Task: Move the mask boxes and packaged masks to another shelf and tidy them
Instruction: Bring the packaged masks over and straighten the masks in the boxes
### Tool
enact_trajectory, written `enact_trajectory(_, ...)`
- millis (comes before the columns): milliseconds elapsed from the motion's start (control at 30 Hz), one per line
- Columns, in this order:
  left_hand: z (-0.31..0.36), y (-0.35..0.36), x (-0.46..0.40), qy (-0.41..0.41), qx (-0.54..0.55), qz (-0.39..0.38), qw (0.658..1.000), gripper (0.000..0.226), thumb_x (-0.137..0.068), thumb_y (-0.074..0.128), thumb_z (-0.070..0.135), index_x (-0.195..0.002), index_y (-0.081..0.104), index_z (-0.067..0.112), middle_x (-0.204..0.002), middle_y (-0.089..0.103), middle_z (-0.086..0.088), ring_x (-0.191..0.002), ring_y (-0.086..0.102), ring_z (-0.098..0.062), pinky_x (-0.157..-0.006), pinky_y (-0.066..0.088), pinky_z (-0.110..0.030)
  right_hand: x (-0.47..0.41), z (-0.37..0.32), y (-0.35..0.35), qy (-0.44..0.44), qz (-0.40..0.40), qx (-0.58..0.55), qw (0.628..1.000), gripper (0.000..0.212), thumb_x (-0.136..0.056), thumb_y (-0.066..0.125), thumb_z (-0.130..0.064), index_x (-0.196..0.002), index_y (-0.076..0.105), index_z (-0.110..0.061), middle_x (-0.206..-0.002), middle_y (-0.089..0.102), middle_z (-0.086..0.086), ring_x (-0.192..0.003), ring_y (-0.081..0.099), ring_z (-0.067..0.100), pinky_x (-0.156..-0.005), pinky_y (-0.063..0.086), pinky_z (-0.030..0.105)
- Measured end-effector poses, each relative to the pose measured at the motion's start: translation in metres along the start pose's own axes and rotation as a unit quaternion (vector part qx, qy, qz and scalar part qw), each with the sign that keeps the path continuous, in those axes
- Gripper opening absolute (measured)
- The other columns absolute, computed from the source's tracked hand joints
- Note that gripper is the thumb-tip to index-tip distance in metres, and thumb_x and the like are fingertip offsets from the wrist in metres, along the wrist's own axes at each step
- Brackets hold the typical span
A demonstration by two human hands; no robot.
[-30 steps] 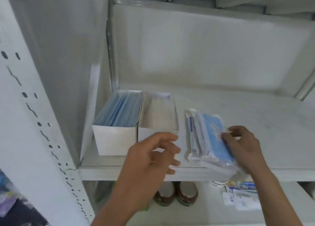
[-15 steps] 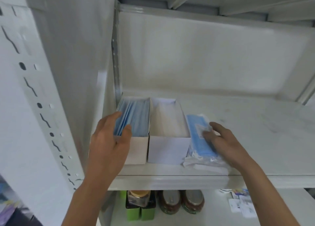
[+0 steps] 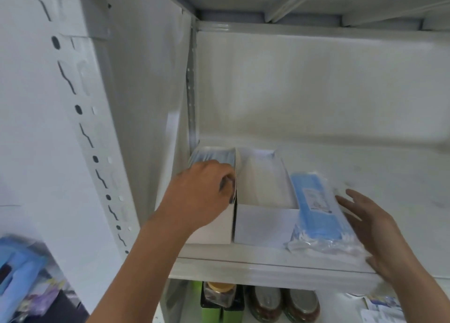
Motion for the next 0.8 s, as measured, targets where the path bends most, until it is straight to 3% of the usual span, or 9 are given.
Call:
enact_trajectory(100, -0.008, -0.005, 0.001, -0.039, -0.037, 0.024, 0.998, 0.018, -0.098, 0.05, 0.031, -0.1, 0.067, 0.031, -0.1, 0.066, 0.009, -0.081, 0.061, -0.014, -0.07, 0.05, -0.03, 0.0, 0.001, 0.0, -0.034, 0.01, 0.013, 0.999, 0.03, -0.097, 0.06, -0.02, -0.126, 0.067, -0.026, -0.119, 0.076, 0.001, -0.112, 0.07, 0.027, -0.102, 0.049, 0.048)
enact_trajectory(267, -0.004, -0.004, -0.003, -0.061, -0.043, 0.001, 0.997, 0.024, -0.091, 0.06, 0.049, -0.107, 0.061, 0.031, -0.107, 0.056, 0.012, -0.093, 0.056, -0.014, -0.076, 0.043, -0.031, 0.001, 0.001, 0.001, -0.046, 0.012, 0.021, 0.999, 0.029, -0.098, 0.059, -0.018, -0.125, 0.068, -0.022, -0.117, 0.076, 0.002, -0.105, 0.074, 0.022, -0.094, 0.053, 0.043)
enact_trajectory(367, 0.001, -0.001, -0.014, -0.058, -0.046, -0.054, 0.996, 0.025, -0.085, 0.065, 0.038, -0.109, 0.061, 0.03, -0.098, 0.053, 0.012, -0.096, 0.056, -0.016, -0.082, 0.046, -0.032, 0.002, 0.001, 0.002, -0.052, 0.008, 0.036, 0.998, 0.028, -0.098, 0.058, -0.016, -0.124, 0.069, -0.02, -0.113, 0.078, 0.002, -0.099, 0.076, 0.019, -0.082, 0.06, 0.037)
enact_trajectory(467, 0.003, 0.0, -0.022, -0.089, -0.016, -0.107, 0.99, 0.032, -0.081, 0.064, 0.024, -0.111, 0.061, 0.034, -0.098, 0.053, 0.012, -0.091, 0.054, -0.015, -0.079, 0.041, -0.03, 0.003, 0.001, 0.001, -0.05, 0.008, 0.033, 0.998, 0.028, -0.098, 0.058, -0.014, -0.123, 0.07, -0.018, -0.113, 0.078, 0.003, -0.098, 0.076, 0.019, -0.073, 0.064, 0.032)
enact_trajectory(567, -0.001, 0.003, -0.023, -0.102, 0.049, -0.061, 0.992, 0.035, -0.079, 0.064, 0.013, -0.11, 0.067, 0.029, -0.098, 0.056, 0.006, -0.089, 0.057, -0.017, -0.074, 0.045, -0.028, 0.004, 0.002, 0.001, -0.049, 0.009, 0.026, 0.998, 0.028, -0.096, 0.059, -0.01, -0.121, 0.07, -0.015, -0.11, 0.078, 0.004, -0.096, 0.076, 0.02, -0.069, 0.064, 0.029)
enact_trajectory(700, -0.012, 0.001, -0.018, -0.097, 0.166, 0.054, 0.98, 0.032, -0.08, 0.065, 0.002, -0.106, 0.073, 0.018, -0.066, 0.058, 0.009, -0.058, 0.054, -0.004, -0.061, 0.041, -0.01, 0.004, 0.002, 0.002, -0.057, 0.015, 0.025, 0.998, 0.027, -0.095, 0.058, -0.006, -0.119, 0.071, -0.012, -0.107, 0.079, 0.005, -0.094, 0.076, 0.02, -0.064, 0.062, 0.025)
enact_trajectory(733, -0.011, 0.001, -0.017, -0.091, 0.168, 0.061, 0.98, 0.03, -0.081, 0.066, 0.005, -0.107, 0.073, 0.019, -0.065, 0.057, 0.01, -0.057, 0.054, -0.004, -0.061, 0.042, -0.009, 0.004, 0.003, 0.002, -0.059, 0.017, 0.028, 0.998, 0.027, -0.096, 0.058, -0.005, -0.118, 0.072, -0.011, -0.107, 0.079, 0.006, -0.094, 0.076, 0.021, -0.064, 0.062, 0.025)
enact_trajectory(800, -0.009, 0.005, -0.013, -0.064, 0.131, 0.044, 0.988, 0.024, -0.087, 0.068, 0.026, -0.111, 0.071, 0.027, -0.079, 0.062, 0.011, -0.071, 0.059, -0.004, -0.076, 0.05, -0.021, 0.004, 0.004, 0.001, -0.062, 0.018, 0.034, 0.997, 0.027, -0.096, 0.057, -0.005, -0.117, 0.072, -0.011, -0.106, 0.079, 0.006, -0.093, 0.076, 0.022, -0.064, 0.062, 0.025)
Point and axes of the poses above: each hand's wrist, its own x-axis away from the middle knuckle, its own y-axis out of the palm, z = x × y, the point moved 2 cm from there along -x, towards the middle knuckle
